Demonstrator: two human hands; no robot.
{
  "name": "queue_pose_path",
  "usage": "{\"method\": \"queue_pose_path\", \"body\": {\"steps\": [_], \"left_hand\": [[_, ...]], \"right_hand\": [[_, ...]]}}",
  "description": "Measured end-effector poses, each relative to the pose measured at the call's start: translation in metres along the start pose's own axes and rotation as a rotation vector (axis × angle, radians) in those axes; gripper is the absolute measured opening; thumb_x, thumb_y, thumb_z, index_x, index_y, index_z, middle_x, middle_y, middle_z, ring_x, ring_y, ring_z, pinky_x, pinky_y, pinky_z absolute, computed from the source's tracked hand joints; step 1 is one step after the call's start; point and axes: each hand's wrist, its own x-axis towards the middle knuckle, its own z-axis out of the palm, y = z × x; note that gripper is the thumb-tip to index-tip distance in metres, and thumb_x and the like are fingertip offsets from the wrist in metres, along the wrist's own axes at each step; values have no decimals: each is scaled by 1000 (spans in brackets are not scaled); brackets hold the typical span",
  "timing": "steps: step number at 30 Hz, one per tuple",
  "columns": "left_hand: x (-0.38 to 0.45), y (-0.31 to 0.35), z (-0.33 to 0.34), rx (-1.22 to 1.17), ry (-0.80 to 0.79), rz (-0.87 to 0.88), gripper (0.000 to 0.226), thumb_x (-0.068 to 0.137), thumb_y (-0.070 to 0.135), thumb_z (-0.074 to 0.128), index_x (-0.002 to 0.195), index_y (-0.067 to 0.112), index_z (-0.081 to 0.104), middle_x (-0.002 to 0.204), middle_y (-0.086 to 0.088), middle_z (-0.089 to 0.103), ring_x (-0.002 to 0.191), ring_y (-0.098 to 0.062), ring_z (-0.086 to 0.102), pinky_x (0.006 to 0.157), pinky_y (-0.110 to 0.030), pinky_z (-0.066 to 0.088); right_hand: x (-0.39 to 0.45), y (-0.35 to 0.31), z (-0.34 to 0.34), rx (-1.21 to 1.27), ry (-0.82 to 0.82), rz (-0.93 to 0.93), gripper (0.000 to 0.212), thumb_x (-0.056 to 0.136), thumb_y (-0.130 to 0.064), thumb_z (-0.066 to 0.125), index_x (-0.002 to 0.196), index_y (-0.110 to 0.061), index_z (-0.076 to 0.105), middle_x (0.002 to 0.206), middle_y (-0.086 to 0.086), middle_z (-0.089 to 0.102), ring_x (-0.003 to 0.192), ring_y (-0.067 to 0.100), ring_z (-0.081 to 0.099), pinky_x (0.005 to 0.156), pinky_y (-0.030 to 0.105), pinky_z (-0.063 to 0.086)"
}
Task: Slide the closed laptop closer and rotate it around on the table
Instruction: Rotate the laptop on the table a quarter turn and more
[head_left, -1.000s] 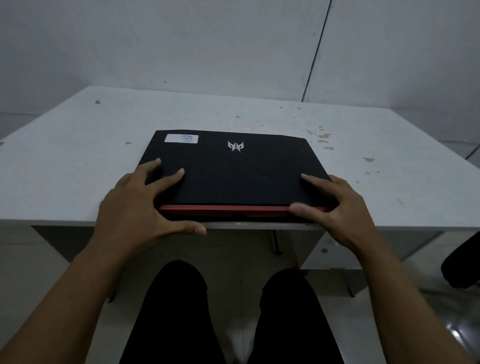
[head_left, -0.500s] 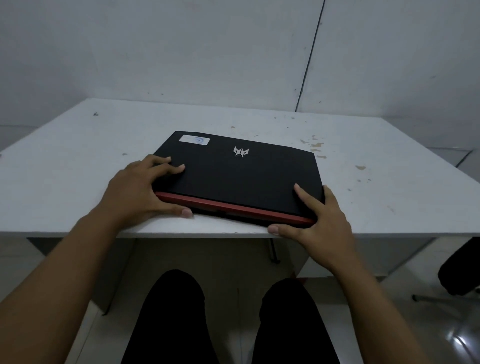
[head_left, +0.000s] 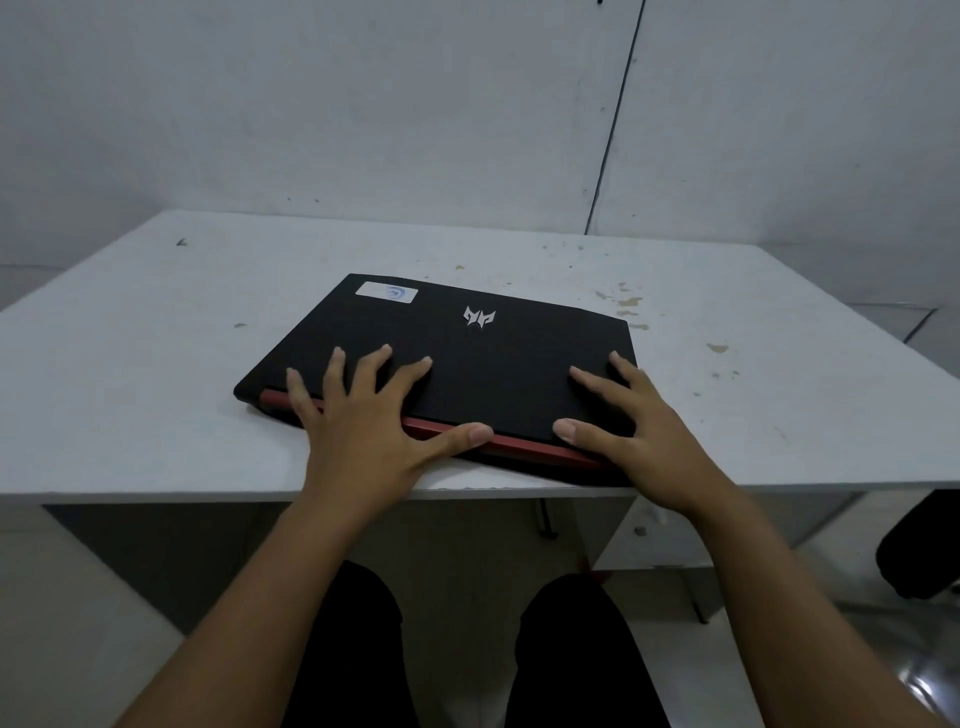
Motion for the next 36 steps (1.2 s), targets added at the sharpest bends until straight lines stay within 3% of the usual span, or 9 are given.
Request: {"method": "queue_pose_path", "body": {"steps": [6,16,19,21,23,28,31,36], "left_hand": [[11,-11,-2,-66,1,34,113,48,109,29,144,52,47,161,12,30,155,-21,3,117,-58,-15],[63,-48,-16,-232,-147,179,96,52,102,50,137,58,53,157,20,37,154,-8,11,121,-52,-11],[63,-40,-19,-202,-179,142,102,51,104,47,141,56,50,162,17,33,156,-12,9,121,-54,-13],[53,-22,-19,-173,-178,77,109,52,105,42,145,49,48,166,10,29,157,-18,6,120,-57,-15],[35,7,-15,-184,-160,7,111,55,105,37,147,44,48,168,-1,25,158,-23,2,120,-59,-14],[-16,82,13,-108,-206,-68,130,50,109,26,161,43,12,171,-9,-16,148,-31,-37,115,-66,-18],[-20,90,18,-105,-198,-76,139,44,111,30,162,41,8,170,-9,-19,147,-33,-40,115,-68,-14],[-19,97,13,10,-255,-84,158,29,114,27,163,36,-6,167,-15,-27,141,-39,-46,108,-75,-17]], "right_hand": [[-8,-6,11,-100,45,4,90,74,-85,51,154,-48,32,167,-18,2,153,12,-7,120,49,12],[-19,-40,55,-157,188,122,78,93,-66,45,160,-34,23,169,-3,-6,151,24,-20,120,47,10],[-13,-38,50,-184,196,112,66,93,-64,46,153,-36,37,165,2,12,152,29,-1,121,51,14],[1,-31,34,-195,227,110,51,92,-61,50,138,-39,53,146,3,32,141,31,26,116,50,25],[24,-20,15,-180,253,162,43,92,-58,53,129,-38,57,129,1,35,127,31,40,109,48,34],[85,9,-20,-321,123,235,66,91,-68,47,149,-38,41,156,5,27,139,34,36,112,51,28],[100,17,-32,-305,25,223,76,87,-76,45,153,-41,34,159,5,30,142,34,34,114,53,26],[100,21,-25,-392,73,205,74,89,-79,37,154,-44,32,152,10,35,139,33,34,113,51,22]]}}
